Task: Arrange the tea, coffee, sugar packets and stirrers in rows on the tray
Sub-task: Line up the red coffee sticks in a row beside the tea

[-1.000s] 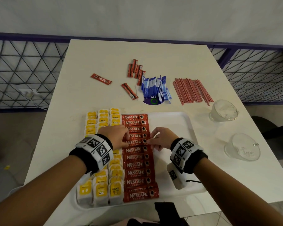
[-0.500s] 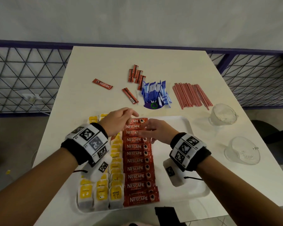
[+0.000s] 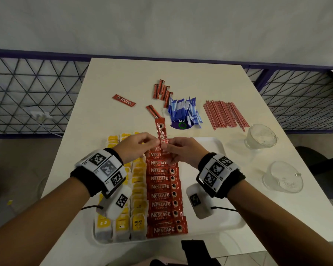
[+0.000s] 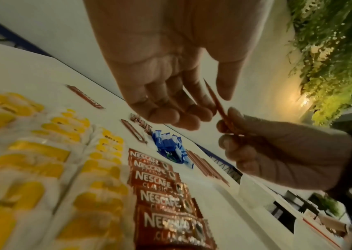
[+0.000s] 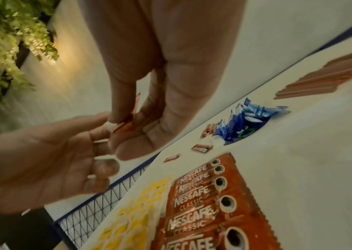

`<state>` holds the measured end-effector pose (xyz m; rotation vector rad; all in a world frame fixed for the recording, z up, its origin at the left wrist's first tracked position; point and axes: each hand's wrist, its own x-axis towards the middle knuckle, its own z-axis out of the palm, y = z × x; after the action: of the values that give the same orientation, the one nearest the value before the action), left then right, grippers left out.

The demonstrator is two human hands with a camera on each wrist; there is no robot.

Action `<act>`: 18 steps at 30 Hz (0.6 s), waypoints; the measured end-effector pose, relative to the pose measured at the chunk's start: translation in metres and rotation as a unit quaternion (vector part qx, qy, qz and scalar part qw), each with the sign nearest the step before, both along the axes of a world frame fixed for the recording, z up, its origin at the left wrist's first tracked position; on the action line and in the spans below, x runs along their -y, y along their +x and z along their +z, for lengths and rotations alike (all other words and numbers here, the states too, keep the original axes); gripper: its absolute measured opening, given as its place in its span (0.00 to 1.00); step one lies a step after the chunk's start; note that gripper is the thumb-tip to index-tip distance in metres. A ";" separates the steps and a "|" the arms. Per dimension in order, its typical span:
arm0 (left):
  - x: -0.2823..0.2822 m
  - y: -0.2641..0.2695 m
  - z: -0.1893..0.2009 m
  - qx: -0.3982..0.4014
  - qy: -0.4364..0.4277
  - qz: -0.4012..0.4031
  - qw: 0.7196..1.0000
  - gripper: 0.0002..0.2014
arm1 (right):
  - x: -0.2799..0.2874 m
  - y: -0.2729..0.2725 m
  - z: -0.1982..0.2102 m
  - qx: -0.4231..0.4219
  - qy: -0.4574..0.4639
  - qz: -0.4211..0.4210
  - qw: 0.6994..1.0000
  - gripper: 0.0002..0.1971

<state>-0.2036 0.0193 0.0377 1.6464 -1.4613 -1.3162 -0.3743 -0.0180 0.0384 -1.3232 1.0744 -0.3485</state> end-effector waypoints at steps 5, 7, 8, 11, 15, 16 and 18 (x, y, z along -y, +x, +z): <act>-0.010 -0.006 -0.001 -0.038 0.023 0.003 0.999 0.05 | -0.004 0.001 0.002 0.031 0.014 -0.033 0.999 0.05; -0.012 -0.008 -0.002 -0.037 0.021 0.005 0.999 0.08 | -0.005 0.001 0.001 0.014 -0.003 -0.036 0.999 0.07; -0.013 -0.010 -0.003 -0.031 0.013 0.009 0.999 0.08 | -0.005 0.001 0.001 0.011 -0.008 -0.036 0.999 0.07; -0.014 -0.013 -0.005 -0.015 -0.010 0.039 0.999 0.06 | -0.009 0.001 0.001 0.018 -0.004 -0.036 0.999 0.08; -0.013 -0.013 -0.005 0.005 -0.023 0.054 0.998 0.06 | -0.011 0.001 0.001 0.002 0.008 -0.021 1.000 0.09; -0.013 -0.011 -0.005 0.017 -0.021 0.053 0.998 0.05 | -0.011 0.000 0.001 -0.008 0.007 -0.017 1.000 0.08; -0.015 -0.007 -0.004 0.056 -0.016 0.041 0.997 0.03 | -0.009 -0.005 0.002 -0.030 -0.008 -0.021 0.999 0.06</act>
<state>-0.2108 0.0341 0.0340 1.7648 -1.4539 -1.1661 -0.3792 -0.0093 0.0402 -1.3329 1.1531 -0.3522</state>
